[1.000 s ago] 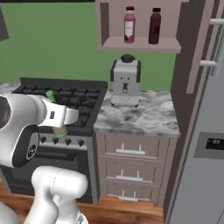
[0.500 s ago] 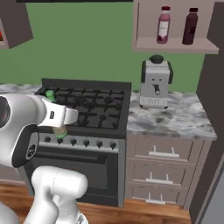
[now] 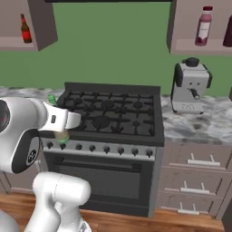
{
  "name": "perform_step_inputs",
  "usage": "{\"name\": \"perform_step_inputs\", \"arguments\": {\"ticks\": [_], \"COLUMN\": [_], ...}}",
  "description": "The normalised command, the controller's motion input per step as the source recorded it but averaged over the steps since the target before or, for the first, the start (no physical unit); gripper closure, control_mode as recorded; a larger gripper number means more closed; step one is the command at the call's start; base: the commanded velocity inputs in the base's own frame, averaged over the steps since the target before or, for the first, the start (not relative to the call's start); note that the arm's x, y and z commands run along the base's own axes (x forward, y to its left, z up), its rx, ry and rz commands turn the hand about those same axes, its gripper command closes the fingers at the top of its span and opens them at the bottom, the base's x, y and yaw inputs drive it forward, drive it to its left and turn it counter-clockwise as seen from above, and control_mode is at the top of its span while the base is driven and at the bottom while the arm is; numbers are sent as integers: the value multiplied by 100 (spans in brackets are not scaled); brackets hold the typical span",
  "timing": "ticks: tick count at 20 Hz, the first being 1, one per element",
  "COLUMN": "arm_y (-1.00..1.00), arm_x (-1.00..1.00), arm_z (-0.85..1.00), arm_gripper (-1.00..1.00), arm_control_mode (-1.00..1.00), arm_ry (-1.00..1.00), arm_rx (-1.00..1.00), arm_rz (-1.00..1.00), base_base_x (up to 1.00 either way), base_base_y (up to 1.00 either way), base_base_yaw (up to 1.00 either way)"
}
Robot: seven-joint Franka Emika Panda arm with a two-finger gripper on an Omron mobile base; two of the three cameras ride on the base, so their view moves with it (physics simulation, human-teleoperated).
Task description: Sort all alcoholic drinks to one cabinet, and non-alcoholic drinks to the other.
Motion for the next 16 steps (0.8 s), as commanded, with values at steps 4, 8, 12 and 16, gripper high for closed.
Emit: {"name": "perform_step_inputs", "arguments": {"ticks": [4, 8, 12, 16], "arm_y": [0, 0, 0, 0], "arm_x": [0, 0, 0, 0], "arm_z": [0, 0, 0, 0], "arm_gripper": [100, 100, 100, 100], "arm_control_mode": [100, 100, 100, 100], "arm_ry": [0, 0, 0, 0], "arm_rx": [0, 0, 0, 0], "arm_rz": [0, 0, 0, 0], "base_base_x": [3, 10, 13, 13], "base_base_y": [61, 53, 53, 54], "base_base_yaw": [-2, -3, -3, -3]}}
